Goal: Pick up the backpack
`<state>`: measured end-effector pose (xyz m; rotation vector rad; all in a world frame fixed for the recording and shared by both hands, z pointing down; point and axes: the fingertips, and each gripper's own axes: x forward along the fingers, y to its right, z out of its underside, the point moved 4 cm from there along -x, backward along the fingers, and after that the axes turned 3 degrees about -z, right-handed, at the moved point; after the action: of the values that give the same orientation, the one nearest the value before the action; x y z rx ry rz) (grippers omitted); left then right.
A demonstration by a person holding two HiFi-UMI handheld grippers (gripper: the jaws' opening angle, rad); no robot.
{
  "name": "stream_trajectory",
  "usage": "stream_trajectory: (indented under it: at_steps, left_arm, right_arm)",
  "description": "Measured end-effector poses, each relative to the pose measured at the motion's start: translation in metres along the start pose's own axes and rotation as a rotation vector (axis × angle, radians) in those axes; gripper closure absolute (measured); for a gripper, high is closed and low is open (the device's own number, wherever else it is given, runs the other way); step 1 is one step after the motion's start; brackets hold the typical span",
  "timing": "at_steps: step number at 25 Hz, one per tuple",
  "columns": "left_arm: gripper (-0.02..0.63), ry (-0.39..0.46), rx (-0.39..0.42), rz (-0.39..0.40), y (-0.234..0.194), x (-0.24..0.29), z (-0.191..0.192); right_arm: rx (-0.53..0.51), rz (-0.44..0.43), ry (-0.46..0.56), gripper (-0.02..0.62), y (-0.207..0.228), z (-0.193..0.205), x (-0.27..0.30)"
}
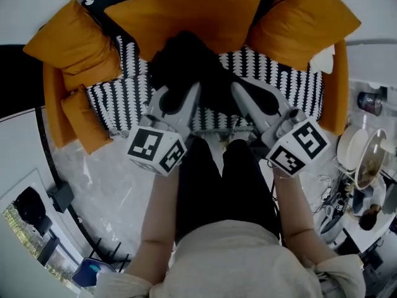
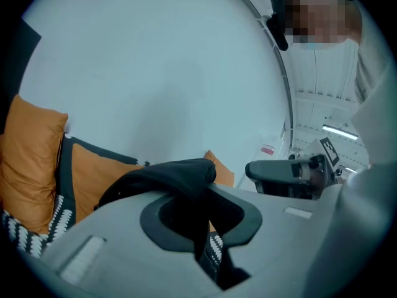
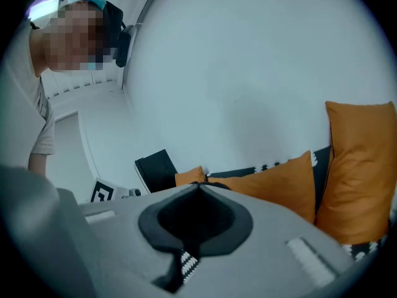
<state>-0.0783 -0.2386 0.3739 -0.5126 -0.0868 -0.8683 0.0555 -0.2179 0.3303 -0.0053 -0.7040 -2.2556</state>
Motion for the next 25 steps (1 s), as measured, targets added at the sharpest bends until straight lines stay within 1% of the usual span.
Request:
stream_trajectory:
  at_steps: [3, 7, 10, 13, 15, 19, 22, 25]
  left_arm:
    - [0.552, 0.029, 0.022, -0.006, 0.003, -0.007, -0.023]
    - [0.552, 0.06, 0.021, 0.008, 0.022, -0.017, -0.047]
    - [0.552, 0.087, 0.026, 0.008, 0.035, -0.026, -0.065]
    - [0.551, 0.136, 0.04, -0.007, 0.044, -0.037, -0.087]
    - [0.551, 0.164, 0.056, -0.01, 0.051, -0.044, -0.103]
    - [0.551, 0.235, 0.112, 0.012, 0.063, -0.06, -0.137]
    - [0.551, 0.288, 0.16, 0.035, 0.076, -0.073, -0.156]
    - [0.551, 0.325, 0.179, 0.038, 0.088, -0.085, -0.176]
  right_arm:
    - [-0.053, -0.023, 0.026, 0.592, -0.012, -0.027, 0.003]
    - [-0.113, -0.036, 0.065, 0.592, -0.028, -0.061, -0.01]
    - [-0.135, -0.039, 0.09, 0.592, -0.035, -0.077, -0.021]
    - [-0.155, -0.043, 0.115, 0.592, -0.044, -0.092, -0.03]
    - [-0.169, -0.042, 0.139, 0.592, -0.053, -0.103, -0.035]
    - [-0.219, -0.063, 0.18, 0.592, -0.077, -0.125, -0.033]
    - [-0.26, -0.06, 0.18, 0.592, -0.091, -0.138, -0.035]
    - [-0.291, -0.062, 0.188, 0.592, -0.102, -0.15, -0.041]
